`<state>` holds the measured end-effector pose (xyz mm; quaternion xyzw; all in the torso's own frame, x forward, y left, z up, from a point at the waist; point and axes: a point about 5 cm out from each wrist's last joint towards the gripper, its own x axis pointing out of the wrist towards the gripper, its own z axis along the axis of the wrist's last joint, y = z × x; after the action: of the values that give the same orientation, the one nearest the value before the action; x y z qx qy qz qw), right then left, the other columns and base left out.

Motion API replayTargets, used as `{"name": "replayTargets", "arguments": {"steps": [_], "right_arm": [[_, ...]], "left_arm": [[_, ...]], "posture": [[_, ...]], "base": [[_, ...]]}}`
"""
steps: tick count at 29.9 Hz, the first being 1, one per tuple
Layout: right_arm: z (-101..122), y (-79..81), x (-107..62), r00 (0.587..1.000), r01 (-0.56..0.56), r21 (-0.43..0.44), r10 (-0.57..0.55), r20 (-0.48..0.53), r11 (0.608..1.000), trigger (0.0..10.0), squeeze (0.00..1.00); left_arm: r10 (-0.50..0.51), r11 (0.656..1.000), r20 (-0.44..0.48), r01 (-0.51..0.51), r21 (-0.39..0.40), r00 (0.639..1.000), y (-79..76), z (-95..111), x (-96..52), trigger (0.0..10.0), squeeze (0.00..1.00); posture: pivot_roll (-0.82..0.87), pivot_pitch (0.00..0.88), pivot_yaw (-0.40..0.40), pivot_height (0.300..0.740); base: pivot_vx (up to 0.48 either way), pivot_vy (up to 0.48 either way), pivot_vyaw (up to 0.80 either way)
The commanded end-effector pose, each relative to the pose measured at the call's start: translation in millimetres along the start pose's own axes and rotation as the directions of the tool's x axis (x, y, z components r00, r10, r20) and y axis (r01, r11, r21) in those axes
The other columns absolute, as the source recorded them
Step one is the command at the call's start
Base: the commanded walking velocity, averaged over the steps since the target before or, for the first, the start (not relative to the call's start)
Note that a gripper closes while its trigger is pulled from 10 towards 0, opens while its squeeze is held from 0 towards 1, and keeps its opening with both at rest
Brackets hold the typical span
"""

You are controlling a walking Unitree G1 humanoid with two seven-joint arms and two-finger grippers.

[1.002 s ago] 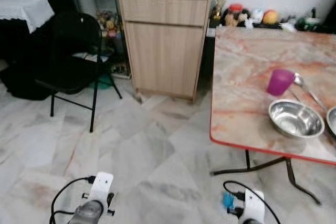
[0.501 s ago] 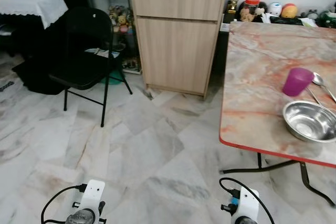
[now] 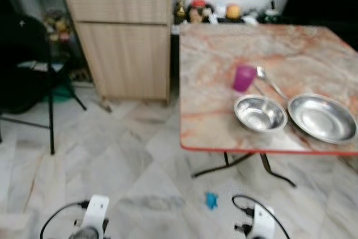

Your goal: Setting the table

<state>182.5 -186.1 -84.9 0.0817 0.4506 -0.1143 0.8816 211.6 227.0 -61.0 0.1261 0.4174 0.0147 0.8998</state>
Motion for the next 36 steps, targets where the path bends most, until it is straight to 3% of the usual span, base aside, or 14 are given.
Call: {"name": "replayTargets", "arguments": {"steps": [1,18,36], "right_arm": [[3.0,-6.5,0.2,1.000,0.015,-0.012,-0.015,0.011,1.000,10.0,0.00],[4.4,-5.6,-0.2,0.999,0.015,0.007,-0.016,0.041,1.000,10.0,0.00],[14.8,-8.6,-2.6,0.982,0.034,0.059,-0.044,0.184,0.998,10.0,0.00]], "left_arm": [[-0.013,1.000,-0.021,0.013,0.002,1.000,-7.0,-6.5,-0.9,10.0,0.00],[-0.027,1.000,-0.010,0.027,0.005,1.000,-12.9,-1.1,0.3,10.0,0.00],[-0.032,0.999,-0.024,0.032,-0.018,0.999,-16.5,-9.0,-1.4,10.0,0.00]], "posture": [[0.06,0.000,0.004,0.740],[0.05,0.000,0.001,0.740],[0.03,0.000,-0.016,0.740]], "base": [[0.000,-0.341,0.00],[0.000,-0.329,0.00],[0.000,0.000,0.00]]}}
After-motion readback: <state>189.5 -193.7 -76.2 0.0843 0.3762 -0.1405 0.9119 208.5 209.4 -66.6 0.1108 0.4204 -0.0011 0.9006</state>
